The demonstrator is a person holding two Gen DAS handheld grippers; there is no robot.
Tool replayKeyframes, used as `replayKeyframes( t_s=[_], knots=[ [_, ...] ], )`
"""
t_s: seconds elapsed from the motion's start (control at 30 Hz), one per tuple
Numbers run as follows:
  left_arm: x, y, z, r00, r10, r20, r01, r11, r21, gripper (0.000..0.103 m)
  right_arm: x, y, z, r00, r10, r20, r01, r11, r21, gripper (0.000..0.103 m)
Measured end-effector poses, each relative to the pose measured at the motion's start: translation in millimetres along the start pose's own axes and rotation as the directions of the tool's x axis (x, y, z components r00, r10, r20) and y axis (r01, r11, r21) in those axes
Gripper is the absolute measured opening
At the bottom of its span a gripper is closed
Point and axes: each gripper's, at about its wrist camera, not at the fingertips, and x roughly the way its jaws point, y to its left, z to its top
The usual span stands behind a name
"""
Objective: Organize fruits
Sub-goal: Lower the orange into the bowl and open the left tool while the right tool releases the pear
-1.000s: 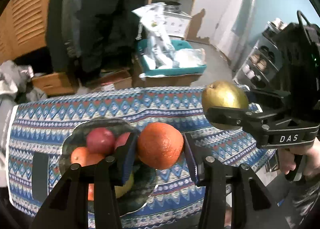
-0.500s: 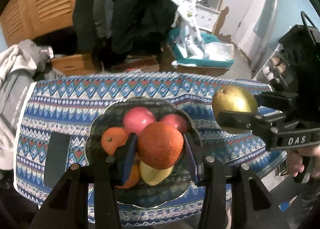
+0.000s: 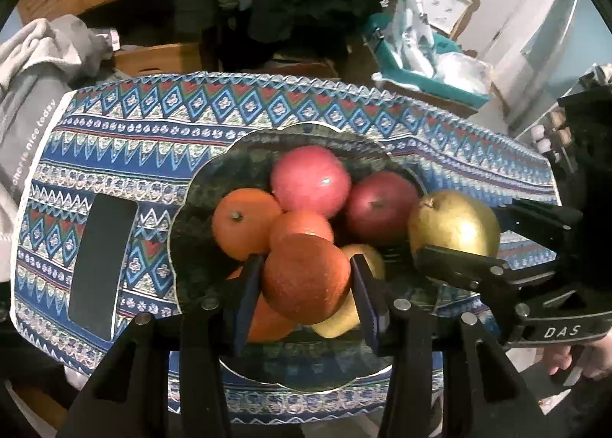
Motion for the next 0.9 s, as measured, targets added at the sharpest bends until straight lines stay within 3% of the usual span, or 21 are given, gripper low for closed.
replayKeyframes(
  t_s=[0.37, 0.5, 0.63, 0.9],
  knots=[
    [9, 2, -1, 1.0, 0.012, -0.014, -0.012, 1.0, -0.009, 0.047, 19, -9, -3, 0.999, 0.037, -0.029, -0.036, 0.998, 0.042, 0.072],
    [8, 1, 1, 1.0, 0.014, -0.011, -0.014, 1.0, -0.011, 0.054, 7, -7, 1, 0.999, 0.054, 0.004, -0.054, 0.998, 0.038, 0.072],
    [7, -1, 0, 1.0, 0.02, -0.019, -0.02, 1.0, -0.009, 0.054, -9, -2, 5, 0.999, 0.039, 0.031, -0.039, 0.999, 0.024, 0.072],
    [-18, -10, 3, 1.0, 0.016, 0.027, -0.015, 1.0, -0.01, 0.065, -54, 9, 9, 0.993, -0.045, 0.11, 0.047, 0.999, -0.017, 0.072]
  ],
)
